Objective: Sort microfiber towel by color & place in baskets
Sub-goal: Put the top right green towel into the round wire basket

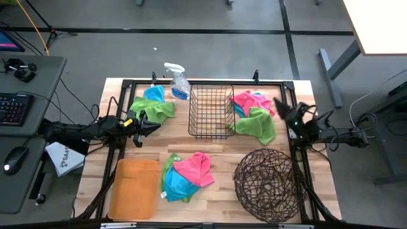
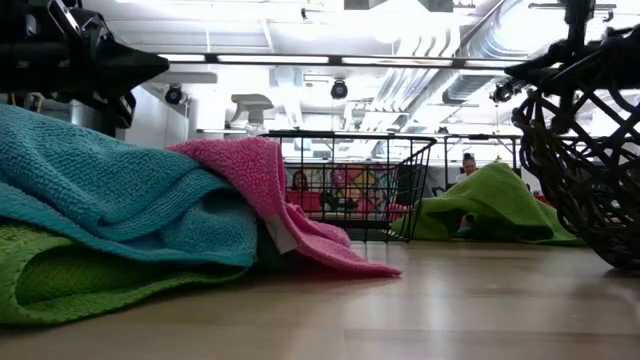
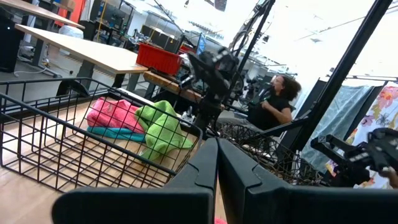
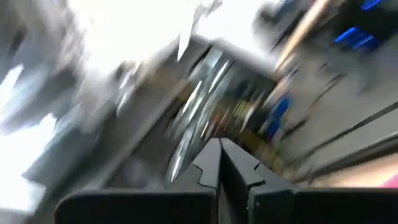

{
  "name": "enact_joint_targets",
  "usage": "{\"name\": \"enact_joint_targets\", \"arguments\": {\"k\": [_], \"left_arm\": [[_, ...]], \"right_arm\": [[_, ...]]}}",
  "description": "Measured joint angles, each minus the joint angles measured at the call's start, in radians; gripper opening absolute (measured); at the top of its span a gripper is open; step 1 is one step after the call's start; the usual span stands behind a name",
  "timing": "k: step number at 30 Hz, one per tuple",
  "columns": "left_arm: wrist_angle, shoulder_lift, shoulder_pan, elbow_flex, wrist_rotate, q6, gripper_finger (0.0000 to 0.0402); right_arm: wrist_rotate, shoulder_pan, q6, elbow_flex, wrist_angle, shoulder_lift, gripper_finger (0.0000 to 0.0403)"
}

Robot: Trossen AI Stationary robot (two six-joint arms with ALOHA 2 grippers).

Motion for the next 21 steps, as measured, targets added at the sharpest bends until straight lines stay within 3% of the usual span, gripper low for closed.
{"name": "enact_joint_targets", "arguments": {"k": [3,6,8,10,12,14,18,21], "left_arm": [[0.0,0.0,0.0,0.0,0.0,0.0,0.0],[0.0,0.0,0.0,0.0,0.0,0.0,0.0],[0.0,0.0,0.0,0.0,0.0,0.0,0.0],[0.0,0.0,0.0,0.0,0.0,0.0,0.0],[0.002,0.0,0.0,0.0,0.0,0.0,0.0],[0.002,0.0,0.0,0.0,0.0,0.0,0.0],[0.002,0.0,0.0,0.0,0.0,0.0,0.0],[0.002,0.0,0.0,0.0,0.0,0.0,0.0]], "right_arm": [[0.192,0.0,-0.005,0.0,0.055,-0.001,0.0],[0.255,-0.001,-0.014,0.0,0.085,-0.001,0.0],[0.198,-0.001,-0.01,0.002,0.079,0.004,0.0],[0.051,-0.006,-0.004,0.034,0.038,0.045,0.0],[-0.096,-0.019,-0.008,0.109,0.003,0.12,0.0],[-0.171,-0.037,-0.041,0.219,-0.084,0.22,0.0],[-0.204,-0.07,-0.155,0.507,-0.511,0.418,0.0001],[-0.21,-0.098,-0.144,0.724,-0.883,0.566,0.0011]]}}
